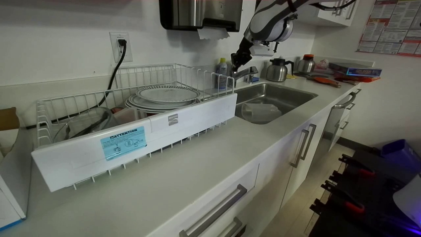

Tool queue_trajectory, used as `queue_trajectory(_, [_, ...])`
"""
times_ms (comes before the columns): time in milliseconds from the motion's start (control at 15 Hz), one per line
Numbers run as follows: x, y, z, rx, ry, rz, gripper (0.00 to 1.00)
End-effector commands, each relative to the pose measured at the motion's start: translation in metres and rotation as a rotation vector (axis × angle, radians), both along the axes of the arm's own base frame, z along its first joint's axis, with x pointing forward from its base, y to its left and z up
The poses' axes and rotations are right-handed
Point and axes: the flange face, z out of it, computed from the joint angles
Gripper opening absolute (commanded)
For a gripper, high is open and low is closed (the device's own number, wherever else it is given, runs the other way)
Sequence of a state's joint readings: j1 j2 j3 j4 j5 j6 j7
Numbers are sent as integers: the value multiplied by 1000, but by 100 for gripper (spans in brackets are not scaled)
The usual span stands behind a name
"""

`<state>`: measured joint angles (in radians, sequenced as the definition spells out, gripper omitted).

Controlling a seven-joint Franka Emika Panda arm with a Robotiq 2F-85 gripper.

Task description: Turn the faucet from the left to the right

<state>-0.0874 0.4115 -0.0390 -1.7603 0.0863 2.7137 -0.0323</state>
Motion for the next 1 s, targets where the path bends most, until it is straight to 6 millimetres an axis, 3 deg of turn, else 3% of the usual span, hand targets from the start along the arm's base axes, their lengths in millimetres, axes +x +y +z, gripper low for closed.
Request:
queue_trajectory(0, [15, -15, 0, -37, -87, -33, 0])
queue_trajectory(600, [18, -64, -11, -124, -102, -186, 0])
queue_trajectory(933, [13, -76, -18, -146, -34, -249, 0])
